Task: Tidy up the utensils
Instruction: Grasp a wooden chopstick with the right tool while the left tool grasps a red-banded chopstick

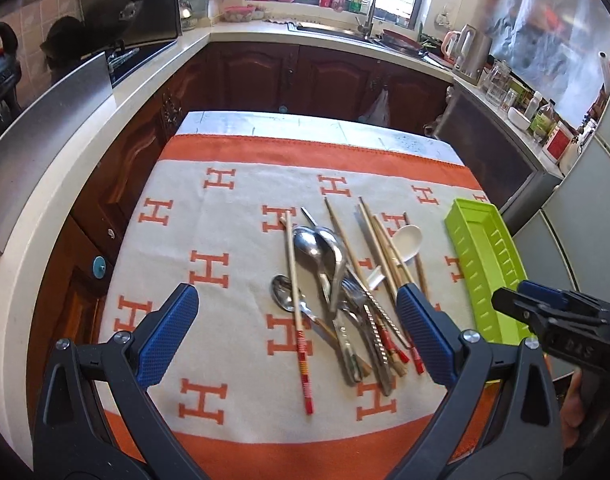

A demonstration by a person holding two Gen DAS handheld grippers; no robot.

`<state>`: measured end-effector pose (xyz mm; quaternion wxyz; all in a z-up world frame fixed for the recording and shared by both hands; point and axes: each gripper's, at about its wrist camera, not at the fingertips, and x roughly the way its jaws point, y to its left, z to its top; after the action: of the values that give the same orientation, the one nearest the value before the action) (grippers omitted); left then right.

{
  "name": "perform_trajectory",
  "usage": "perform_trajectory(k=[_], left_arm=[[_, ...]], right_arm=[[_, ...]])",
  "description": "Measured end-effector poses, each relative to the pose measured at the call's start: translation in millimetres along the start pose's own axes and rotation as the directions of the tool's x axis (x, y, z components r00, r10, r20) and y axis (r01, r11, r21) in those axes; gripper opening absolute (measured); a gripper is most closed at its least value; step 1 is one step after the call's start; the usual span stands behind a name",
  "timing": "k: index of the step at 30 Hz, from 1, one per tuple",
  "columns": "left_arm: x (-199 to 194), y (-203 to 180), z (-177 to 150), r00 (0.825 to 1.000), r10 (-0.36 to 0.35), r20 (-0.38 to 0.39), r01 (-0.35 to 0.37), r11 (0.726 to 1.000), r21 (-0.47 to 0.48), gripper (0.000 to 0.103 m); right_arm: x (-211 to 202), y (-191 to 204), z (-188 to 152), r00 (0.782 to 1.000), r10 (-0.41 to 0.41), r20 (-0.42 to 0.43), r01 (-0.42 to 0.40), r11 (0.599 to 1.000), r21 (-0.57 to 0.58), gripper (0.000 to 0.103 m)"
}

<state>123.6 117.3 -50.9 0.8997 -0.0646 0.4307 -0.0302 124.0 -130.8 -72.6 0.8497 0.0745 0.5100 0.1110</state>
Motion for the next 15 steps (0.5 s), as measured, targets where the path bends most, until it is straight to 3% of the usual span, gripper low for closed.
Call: perform_trajectory(k=[8,9,13,15], left_arm=[[55.0,15.3,-7.0,0.992,-0.037,-0.118,0.039,0.999,0.016,0.098],[63.8,17.5,-9.4,0.99,-0.039,-0.134,0.042,0.999,0.013,0.095],[91.5,28.3,-18.6,0.98,-0.058,-0.191,0.056,0.998,-0.016,0.068],[102.3,34.0,-21.5,0.975,-0.065,-0.21,0.059,0.998,-0.033,0.065]], right_arm=[[62.5,-5.9,13.7,0.994,0.042,-0.097,-0.044,0.999,-0.012,0.027],[68.2,-4.6,14.0,0.994,0.038,-0.105,-0.04,0.999,-0.02,0.025],[92.3,1.4,13.3,0.99,0.016,-0.141,-0.024,0.998,-0.055,0.016],[101.8,1.4,12.5,0.988,0.012,-0.156,-0.021,0.998,-0.06,0.015]])
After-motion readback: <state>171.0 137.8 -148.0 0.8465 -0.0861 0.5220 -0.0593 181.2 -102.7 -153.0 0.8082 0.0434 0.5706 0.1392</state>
